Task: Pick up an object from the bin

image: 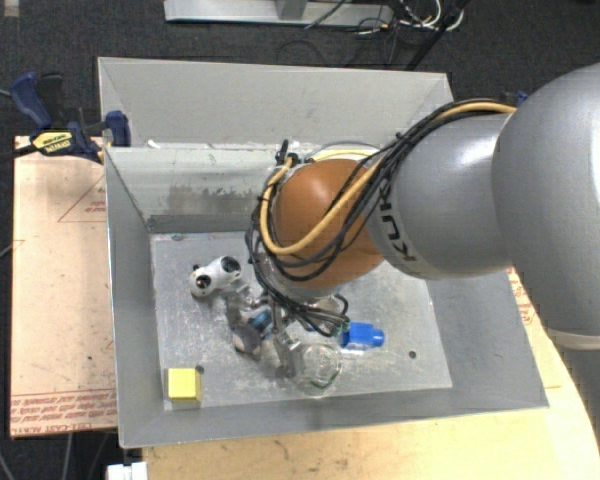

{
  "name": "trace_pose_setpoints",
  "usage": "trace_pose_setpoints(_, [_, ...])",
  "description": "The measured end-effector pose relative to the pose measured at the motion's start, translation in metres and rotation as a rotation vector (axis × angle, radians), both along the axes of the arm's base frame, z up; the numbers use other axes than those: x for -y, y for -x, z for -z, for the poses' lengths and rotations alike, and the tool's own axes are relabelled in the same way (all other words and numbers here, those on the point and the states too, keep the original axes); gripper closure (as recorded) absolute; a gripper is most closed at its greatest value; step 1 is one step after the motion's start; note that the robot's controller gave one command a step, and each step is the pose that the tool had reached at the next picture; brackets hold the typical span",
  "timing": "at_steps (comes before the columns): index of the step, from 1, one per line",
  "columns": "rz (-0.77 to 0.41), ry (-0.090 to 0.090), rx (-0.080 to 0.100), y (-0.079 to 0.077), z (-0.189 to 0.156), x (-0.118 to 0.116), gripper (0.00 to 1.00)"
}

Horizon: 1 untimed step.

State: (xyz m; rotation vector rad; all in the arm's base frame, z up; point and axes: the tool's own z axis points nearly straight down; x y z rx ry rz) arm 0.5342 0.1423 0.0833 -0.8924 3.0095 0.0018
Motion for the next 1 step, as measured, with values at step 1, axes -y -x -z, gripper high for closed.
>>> trace_pose_setpoints(1, [-0.195,0.0,-0.002,-0.0004,0.0139,-0.0011,1.0])
